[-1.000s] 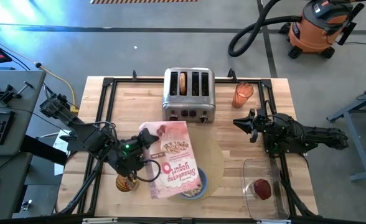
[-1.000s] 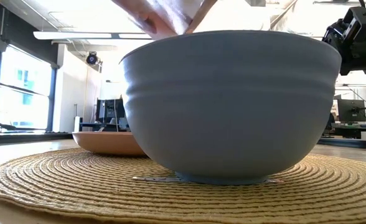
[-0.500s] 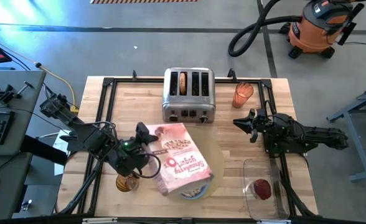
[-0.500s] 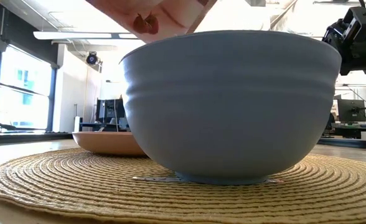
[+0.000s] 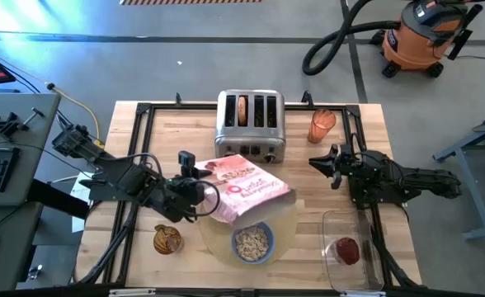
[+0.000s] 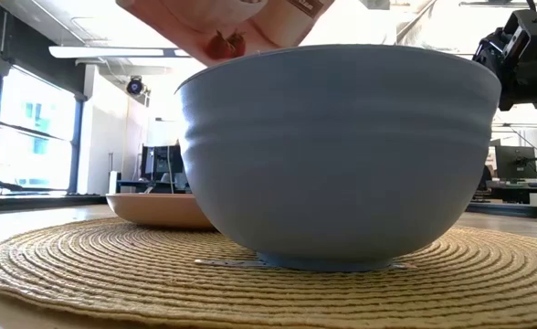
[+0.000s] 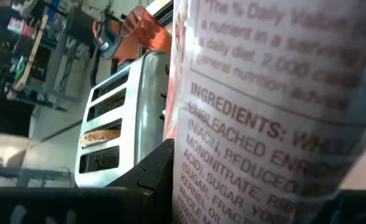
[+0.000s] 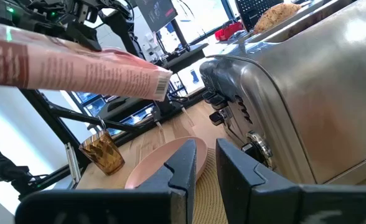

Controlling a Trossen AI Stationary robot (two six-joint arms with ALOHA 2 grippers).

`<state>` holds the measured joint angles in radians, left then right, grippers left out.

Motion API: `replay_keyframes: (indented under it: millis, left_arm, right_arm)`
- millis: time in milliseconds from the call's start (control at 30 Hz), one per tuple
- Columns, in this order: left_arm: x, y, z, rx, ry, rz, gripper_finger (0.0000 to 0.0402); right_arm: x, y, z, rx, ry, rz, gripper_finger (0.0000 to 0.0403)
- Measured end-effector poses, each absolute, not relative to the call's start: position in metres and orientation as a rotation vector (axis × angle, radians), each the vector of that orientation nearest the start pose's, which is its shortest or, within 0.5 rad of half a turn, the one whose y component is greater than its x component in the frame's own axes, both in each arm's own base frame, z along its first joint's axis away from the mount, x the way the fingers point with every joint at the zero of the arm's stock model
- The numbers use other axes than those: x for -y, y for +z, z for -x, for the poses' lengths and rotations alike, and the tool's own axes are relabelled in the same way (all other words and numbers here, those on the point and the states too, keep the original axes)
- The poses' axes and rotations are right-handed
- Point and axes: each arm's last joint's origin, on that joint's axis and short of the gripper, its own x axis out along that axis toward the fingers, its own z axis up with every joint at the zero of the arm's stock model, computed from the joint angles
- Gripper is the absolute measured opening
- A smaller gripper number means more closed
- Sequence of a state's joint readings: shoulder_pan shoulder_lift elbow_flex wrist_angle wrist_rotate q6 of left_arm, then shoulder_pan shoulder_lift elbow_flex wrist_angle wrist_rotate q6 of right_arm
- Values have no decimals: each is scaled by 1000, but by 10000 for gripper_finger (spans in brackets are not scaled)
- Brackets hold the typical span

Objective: Arrange a breakfast setting

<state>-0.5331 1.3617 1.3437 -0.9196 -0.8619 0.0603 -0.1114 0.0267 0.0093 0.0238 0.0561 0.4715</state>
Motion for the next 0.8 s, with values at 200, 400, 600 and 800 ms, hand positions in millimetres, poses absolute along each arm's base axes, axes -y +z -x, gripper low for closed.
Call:
replay_keyframes:
  millis: [200,400,600,800]
  left_arm:
    - [107,348,-241,-719,359,-562,117]
    - [95,351,-245,-686,465,-482,117]
    - [71,353,-255,-656,595,-383,117]
    - [39,355,-262,-629,786,-299,117]
  right_arm:
    - [13,167,-98,46,-163,-470,46]
    - [13,167,-98,46,-163,-470,46]
    - [13,167,-98,46,-163,-470,46]
    - [13,167,-98,46,-162,-470,46]
